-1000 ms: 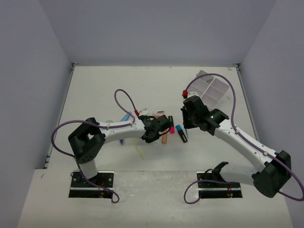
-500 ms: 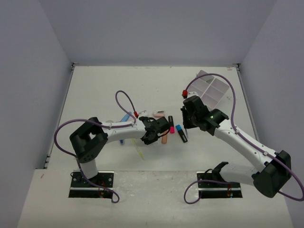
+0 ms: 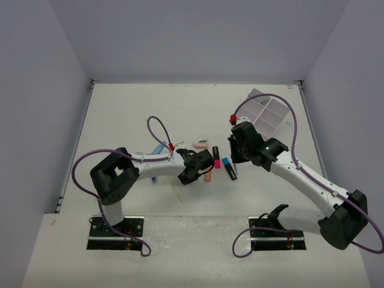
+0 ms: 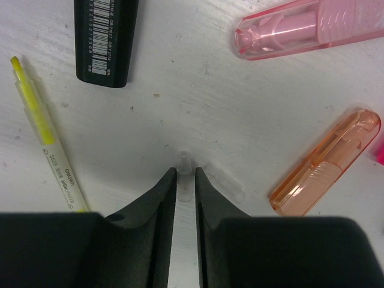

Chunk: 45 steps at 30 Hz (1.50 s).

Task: Sort the stationery into containers
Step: Close the pen cap on the pen.

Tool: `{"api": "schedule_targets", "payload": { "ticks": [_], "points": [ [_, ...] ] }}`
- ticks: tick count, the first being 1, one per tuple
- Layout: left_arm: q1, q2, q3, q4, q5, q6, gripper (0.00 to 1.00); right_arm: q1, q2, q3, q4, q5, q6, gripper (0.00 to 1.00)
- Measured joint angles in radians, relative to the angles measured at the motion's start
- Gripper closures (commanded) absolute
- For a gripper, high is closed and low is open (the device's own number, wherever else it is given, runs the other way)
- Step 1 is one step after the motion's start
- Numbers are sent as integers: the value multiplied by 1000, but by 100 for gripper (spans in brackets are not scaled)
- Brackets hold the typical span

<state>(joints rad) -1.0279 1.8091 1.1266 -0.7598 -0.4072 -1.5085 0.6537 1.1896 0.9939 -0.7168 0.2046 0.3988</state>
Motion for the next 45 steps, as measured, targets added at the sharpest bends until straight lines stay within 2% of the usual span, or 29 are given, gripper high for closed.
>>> {"api": "schedule_targets", "payload": {
  "ticks": [6,10,13,15,19,23,25,30,37,45],
  "points": [
    [1,-20,-25,21,0,-2,100,0,-28,-19,32,-66,-6,100],
    [5,-76,-71,2,-32,6,100,0,-119,-94,118,-190,-8,100],
    [10,-189,-91,-5,-96,74,100,0,-236,-209,262,-329,2,100],
    [13,-335,-96,33,-148,170,100,5,-324,-324,406,-418,40,100],
    [14,-662,-140,269,-203,417,100,80,-438,-499,652,-476,157,100],
    [13,-941,-274,601,-151,627,100,226,-418,-520,821,-449,249,100],
    [15,-1001,-314,728,-100,701,100,266,-406,-518,888,-436,278,100],
    [16,-1033,-385,896,38,810,100,317,-364,-493,990,-426,285,100],
    [16,-1034,-400,931,122,852,100,322,-310,-416,1028,-426,278,100],
    [16,-1037,-400,931,133,865,100,322,-310,-400,1025,-423,265,100]
  ]
}}
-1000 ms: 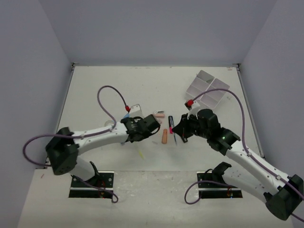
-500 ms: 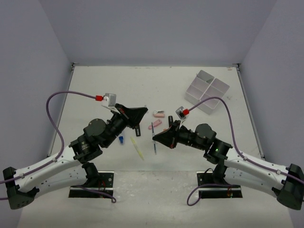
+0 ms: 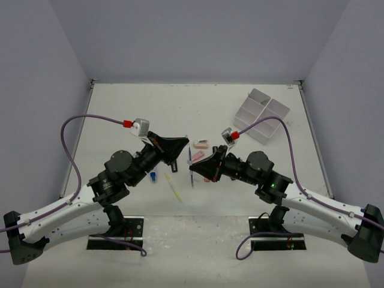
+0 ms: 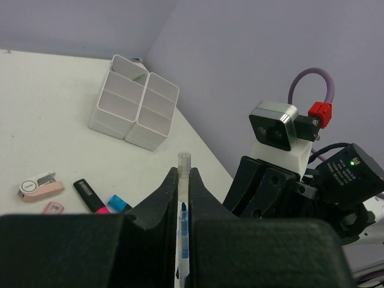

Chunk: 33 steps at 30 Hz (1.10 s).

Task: Sort the stationery into containers
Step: Close the pen cap on the pen.

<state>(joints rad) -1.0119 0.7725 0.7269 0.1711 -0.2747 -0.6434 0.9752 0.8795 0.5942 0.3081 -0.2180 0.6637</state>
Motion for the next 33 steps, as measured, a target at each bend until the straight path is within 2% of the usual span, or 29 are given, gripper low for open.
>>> {"api": "schedule_targets", "payload": {
  "ticks": [33],
  "points": [
    [2,7,-12,9,38,-22,100,1,17,115,-120,53,-81,100]
  ]
}}
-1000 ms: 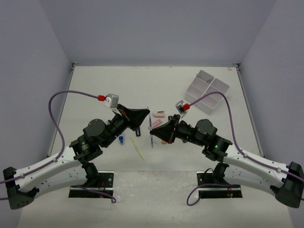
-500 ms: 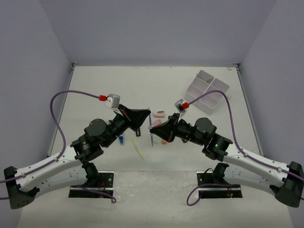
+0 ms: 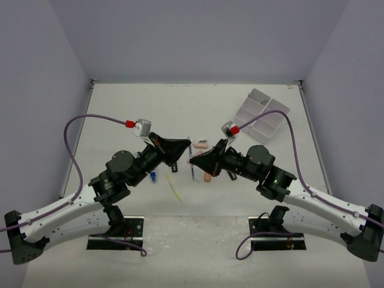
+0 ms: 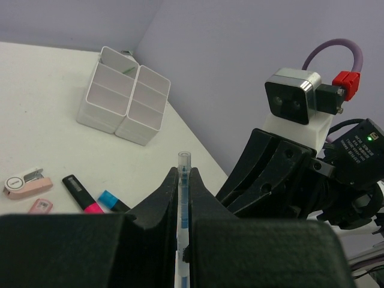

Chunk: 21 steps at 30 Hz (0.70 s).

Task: Sort the stationery into containers
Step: Close the pen cap on the pen.

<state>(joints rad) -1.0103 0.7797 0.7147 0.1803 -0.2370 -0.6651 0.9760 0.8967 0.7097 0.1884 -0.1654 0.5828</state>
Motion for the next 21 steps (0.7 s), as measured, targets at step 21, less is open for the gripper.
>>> {"api": "schedule_targets", "payload": {
  "ticks": [21],
  "points": [
    [7,16,42,-58,42,14,97,-16,89,198,-114,21,-216,100]
  ]
}}
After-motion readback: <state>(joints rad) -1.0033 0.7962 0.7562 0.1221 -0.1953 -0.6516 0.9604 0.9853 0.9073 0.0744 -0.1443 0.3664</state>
